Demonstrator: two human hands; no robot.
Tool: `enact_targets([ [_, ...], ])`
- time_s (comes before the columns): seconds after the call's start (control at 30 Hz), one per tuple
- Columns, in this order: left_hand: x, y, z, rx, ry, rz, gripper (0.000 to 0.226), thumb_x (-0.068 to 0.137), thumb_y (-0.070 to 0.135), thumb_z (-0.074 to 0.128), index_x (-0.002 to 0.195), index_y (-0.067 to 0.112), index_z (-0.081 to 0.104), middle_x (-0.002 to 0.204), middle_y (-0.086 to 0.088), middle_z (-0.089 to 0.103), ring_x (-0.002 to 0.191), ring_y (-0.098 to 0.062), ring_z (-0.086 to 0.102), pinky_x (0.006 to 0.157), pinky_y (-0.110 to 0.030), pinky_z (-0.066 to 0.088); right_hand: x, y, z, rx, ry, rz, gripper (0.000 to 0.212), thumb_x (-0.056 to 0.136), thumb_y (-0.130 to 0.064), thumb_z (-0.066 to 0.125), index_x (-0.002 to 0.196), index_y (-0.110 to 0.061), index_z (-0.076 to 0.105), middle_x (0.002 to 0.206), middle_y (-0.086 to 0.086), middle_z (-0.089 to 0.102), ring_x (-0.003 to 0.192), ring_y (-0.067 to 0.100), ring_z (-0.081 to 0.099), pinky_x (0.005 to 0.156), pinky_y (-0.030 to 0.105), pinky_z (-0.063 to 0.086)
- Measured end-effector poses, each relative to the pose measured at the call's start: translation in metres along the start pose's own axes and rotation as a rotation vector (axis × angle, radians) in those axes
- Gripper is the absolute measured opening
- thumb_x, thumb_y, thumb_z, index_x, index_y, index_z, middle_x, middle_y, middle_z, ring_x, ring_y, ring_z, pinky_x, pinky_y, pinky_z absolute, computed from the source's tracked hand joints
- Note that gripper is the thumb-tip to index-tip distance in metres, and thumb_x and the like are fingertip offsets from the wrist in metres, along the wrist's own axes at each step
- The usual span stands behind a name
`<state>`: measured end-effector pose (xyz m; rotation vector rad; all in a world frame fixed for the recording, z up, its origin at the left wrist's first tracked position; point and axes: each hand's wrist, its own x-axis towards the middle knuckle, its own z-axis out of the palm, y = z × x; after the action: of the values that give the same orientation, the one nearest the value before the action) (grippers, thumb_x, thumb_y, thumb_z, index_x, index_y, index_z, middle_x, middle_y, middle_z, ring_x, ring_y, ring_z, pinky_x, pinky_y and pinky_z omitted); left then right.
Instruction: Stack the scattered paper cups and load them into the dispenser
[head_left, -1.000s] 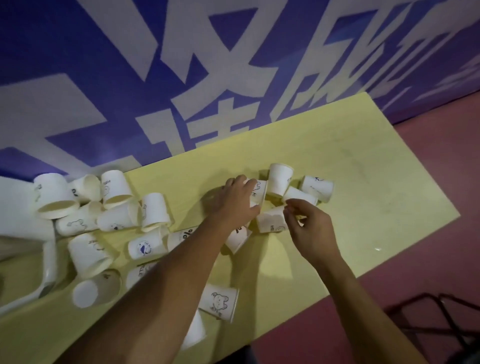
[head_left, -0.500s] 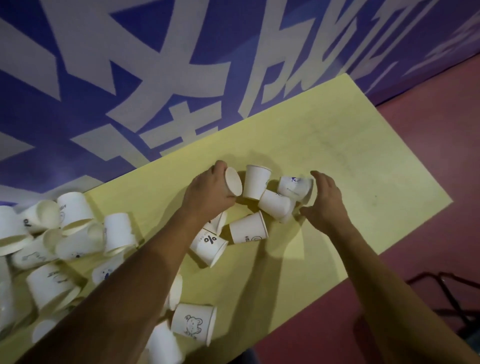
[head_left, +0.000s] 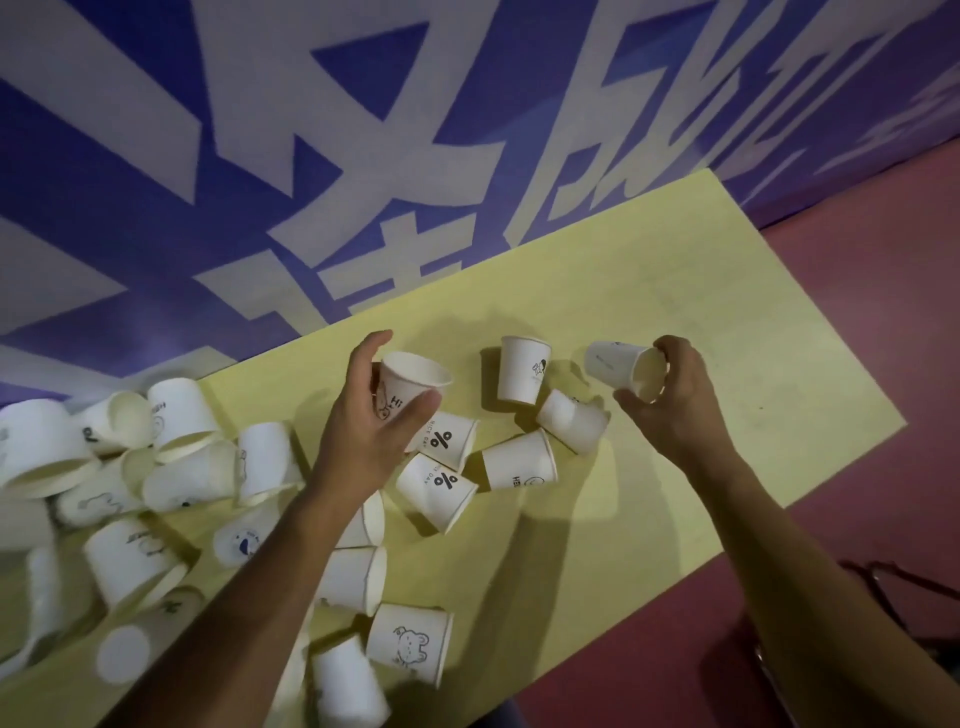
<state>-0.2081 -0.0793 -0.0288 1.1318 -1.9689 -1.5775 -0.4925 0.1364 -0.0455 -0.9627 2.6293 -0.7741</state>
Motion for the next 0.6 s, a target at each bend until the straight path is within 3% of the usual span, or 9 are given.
enact_targets([
  [0.13,-0.015,0.0,-0.027,-0.032,0.03,0.023,0.069,0.075,0.076,0.063,0.135,0.045,0.045,0.13,0.016,0.057,0.115,-0.003,0.058,0.085,-0.024,0.053,-0.014,-0.061,-0.004,0.091,0.006,-0.113,0.074,0.072,-0.026,0.092,0.132,-0.01,0.052,0.124,0.004,0.057,0.112,0.024,0.055,0.084,0.037,0.049],
  [0.23,-0.041,0.001,-0.063,-0.084,0.091,0.068,0.054,0.083,0.066,0.057,0.127,0.037,0.046,0.112,0.032,0.058,0.099,0.007,0.059,0.075,-0.012,0.05,-0.031,-0.119,0.007,0.139,-0.021,-0.174,0.078,0.073,-0.043,0.091,0.137,-0.017,0.054,0.126,-0.005,0.056,0.11,0.011,0.053,0.083,0.03,0.049],
  [0.33,-0.071,-0.005,-0.107,-0.12,0.17,0.109,0.05,0.087,0.057,0.058,0.125,0.027,0.048,0.107,0.03,0.058,0.096,0.002,0.059,0.078,-0.013,0.047,-0.054,-0.176,0.026,0.202,-0.07,-0.252,0.076,0.076,-0.052,0.084,0.139,-0.023,0.054,0.125,-0.013,0.054,0.106,0.004,0.051,0.08,0.024,0.047],
  [0.5,-0.128,-0.032,-0.198,-0.071,0.251,0.138,0.068,0.081,0.059,0.069,0.139,0.032,0.048,0.132,0.023,0.057,0.121,-0.003,0.057,0.092,-0.017,0.05,-0.109,-0.263,0.069,0.276,-0.105,-0.374,0.066,0.087,-0.052,0.077,0.141,-0.022,0.055,0.126,-0.006,0.058,0.11,0.011,0.055,0.084,0.032,0.052],
  [0.6,-0.164,-0.051,-0.253,-0.07,0.254,0.153,0.071,0.079,0.066,0.071,0.137,0.031,0.051,0.133,0.013,0.061,0.123,-0.009,0.059,0.096,-0.027,0.052,-0.145,-0.313,0.096,0.305,-0.132,-0.386,0.063,0.087,-0.052,0.075,0.14,-0.024,0.054,0.126,-0.01,0.056,0.109,0.012,0.055,0.082,0.037,0.055],
])
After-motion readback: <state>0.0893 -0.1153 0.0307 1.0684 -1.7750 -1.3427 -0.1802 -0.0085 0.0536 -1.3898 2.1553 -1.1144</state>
